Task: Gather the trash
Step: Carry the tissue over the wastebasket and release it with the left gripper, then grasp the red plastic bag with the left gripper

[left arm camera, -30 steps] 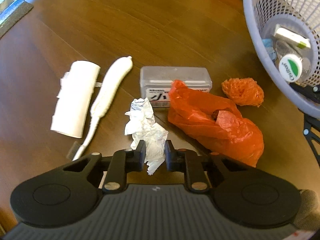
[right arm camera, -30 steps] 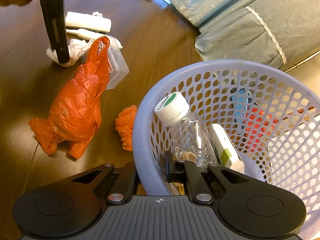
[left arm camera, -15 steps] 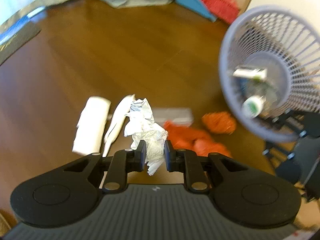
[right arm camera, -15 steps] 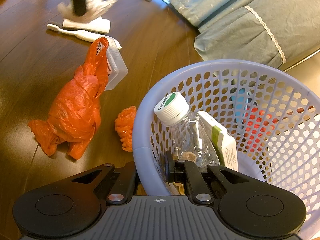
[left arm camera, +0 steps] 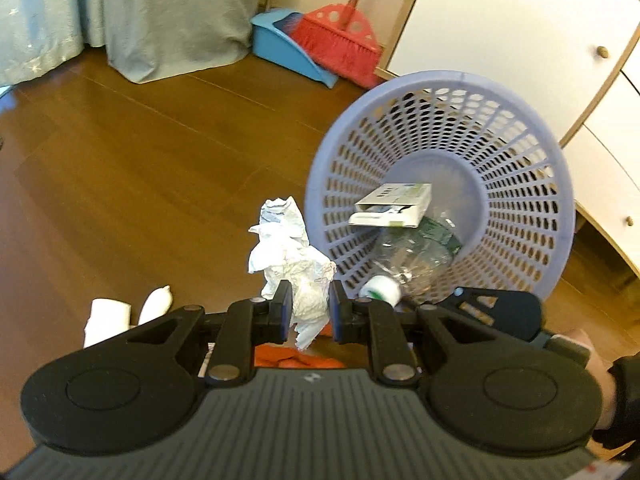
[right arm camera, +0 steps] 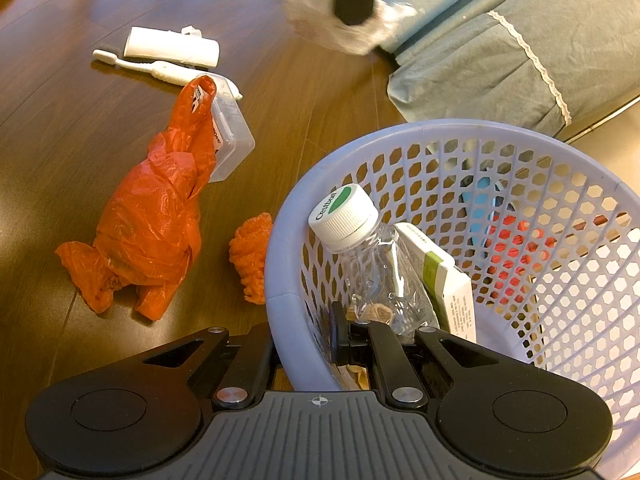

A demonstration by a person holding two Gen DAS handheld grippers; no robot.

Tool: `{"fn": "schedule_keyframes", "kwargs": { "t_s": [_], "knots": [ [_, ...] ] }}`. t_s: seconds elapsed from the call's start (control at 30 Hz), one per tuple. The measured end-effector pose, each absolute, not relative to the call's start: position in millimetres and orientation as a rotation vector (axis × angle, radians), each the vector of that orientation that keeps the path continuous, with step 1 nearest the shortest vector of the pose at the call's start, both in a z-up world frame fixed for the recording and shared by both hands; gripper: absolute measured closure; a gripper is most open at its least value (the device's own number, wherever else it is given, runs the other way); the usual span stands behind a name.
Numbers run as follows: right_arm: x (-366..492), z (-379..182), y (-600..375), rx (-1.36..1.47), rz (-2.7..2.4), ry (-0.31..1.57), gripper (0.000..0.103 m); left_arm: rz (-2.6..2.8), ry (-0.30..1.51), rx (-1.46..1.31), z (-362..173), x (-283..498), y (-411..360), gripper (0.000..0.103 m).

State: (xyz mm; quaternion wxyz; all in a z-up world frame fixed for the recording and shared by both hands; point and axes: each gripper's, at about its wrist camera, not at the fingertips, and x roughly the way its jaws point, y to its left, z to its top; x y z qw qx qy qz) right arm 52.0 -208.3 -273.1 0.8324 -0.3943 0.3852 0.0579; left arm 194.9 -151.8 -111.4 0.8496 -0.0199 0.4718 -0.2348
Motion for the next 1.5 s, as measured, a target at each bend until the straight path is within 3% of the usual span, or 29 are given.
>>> {"fn": "schedule_keyframes", "kwargs": {
  "t_s": [0.63,0.7,0.8,0.87,1.3,1.5],
  "knots": [
    [54,-273,-208,-0.833,0.121,0.815,0.099,-0.650,0.957,-0.047,-99,216,-208,0.088],
    [53,-273,-207,-0.834,0.121,0.815,0.099,-0.718,0.948,-0.067,-100,224,-225,0.086],
    [53,-274,-208,-0.837,0.122,0.816,0.099,-0.813,0.921,-0.098,-102,232,-247,0.068],
    [53,-273,-208,-0.832,0.121,0.815,0.099,-0.814,0.894,-0.057,-100,231,-255,0.067],
    [54,-273,-208,-0.824,0.115,0.813,0.098,-0.312,1.039,-0.083,-155,196,-103,0.067],
    [52,-273,-209,-0.830,0.115,0.818,0.098,-0.235,1.121,-0.107,-182,172,-71,0.067]
  ]
}}
